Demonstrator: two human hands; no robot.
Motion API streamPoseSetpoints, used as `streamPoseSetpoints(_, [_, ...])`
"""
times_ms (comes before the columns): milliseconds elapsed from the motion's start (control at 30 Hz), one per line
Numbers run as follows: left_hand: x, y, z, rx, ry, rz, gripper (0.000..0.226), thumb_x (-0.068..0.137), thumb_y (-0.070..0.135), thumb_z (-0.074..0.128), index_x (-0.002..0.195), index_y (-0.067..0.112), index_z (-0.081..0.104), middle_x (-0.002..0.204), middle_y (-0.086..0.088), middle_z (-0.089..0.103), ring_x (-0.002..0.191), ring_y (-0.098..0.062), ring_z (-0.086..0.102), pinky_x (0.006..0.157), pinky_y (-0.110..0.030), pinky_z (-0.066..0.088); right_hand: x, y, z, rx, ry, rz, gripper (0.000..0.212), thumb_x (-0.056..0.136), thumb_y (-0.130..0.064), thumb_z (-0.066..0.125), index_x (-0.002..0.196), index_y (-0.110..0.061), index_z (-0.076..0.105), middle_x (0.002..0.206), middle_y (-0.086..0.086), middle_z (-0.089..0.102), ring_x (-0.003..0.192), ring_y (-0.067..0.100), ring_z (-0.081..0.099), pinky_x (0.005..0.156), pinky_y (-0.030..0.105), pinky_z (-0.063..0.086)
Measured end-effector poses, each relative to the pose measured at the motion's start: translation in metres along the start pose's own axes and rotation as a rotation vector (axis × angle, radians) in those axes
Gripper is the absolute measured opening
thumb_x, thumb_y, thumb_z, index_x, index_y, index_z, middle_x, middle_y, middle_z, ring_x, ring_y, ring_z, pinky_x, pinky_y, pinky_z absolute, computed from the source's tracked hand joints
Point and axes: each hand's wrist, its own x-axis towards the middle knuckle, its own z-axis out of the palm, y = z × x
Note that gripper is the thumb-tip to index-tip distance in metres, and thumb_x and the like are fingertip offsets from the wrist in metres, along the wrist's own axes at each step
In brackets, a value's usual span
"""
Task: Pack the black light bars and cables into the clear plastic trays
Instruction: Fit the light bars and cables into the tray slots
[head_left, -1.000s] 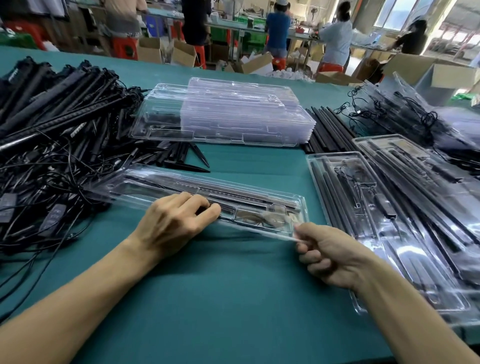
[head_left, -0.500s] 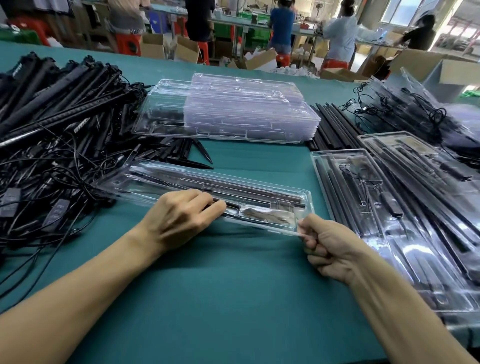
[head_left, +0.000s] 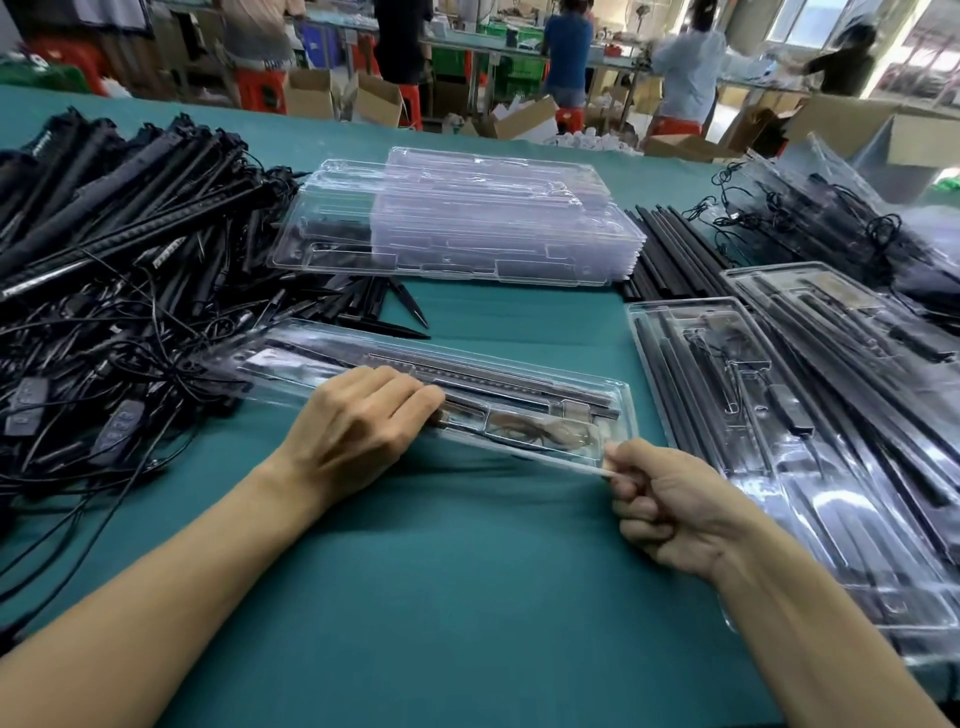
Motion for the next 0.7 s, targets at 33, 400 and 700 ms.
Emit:
streamPoseSetpoints(33, [0.001,-0.001,0.001,0.000,0.003,-0.043,0.012,0.091,0.004,0.062,0.085,0.009,0.071,0.078,-0.007,0.067,0.066,-0.027,0.064,0.057,-0.039,0.053,0.000,0.000,0.001,-0.017,0.011,-0.001,0.036,0.096,-0.015,0.052,0.060,-0.014,0.048,0.048,-0.002,0.039,0.031,0.004,0.025,0.029,0.011,0.015])
streamPoseSetpoints(400, [0.001,-0.006,-0.004,0.065,-0.011,0.020,0.014,0.088,0.006,0.064,0.081,0.015,0.072,0.080,0.000,0.070,0.071,-0.025,0.068,0.054,-0.036,0.050,-0.002,-0.007,-0.004,-0.019,0.061,0.007,0.053,0.092,-0.015,0.051,0.039,-0.017,0.050,0.039,-0.003,0.035,0.024,0.003,0.019,0.031,0.008,0.010])
streamPoseSetpoints(700, [0.019,0.014,0.006,0.208,-0.053,0.014,0.020,0.087,0.008,0.062,0.070,0.018,0.060,0.064,-0.001,0.057,0.056,-0.023,0.056,0.048,-0.033,0.038,-0.004,-0.006,0.014,0.302,0.181,-0.027,0.029,0.091,-0.036,0.060,0.080,-0.014,0.045,0.067,0.000,0.044,0.043,0.011,0.047,0.034,0.015,0.029])
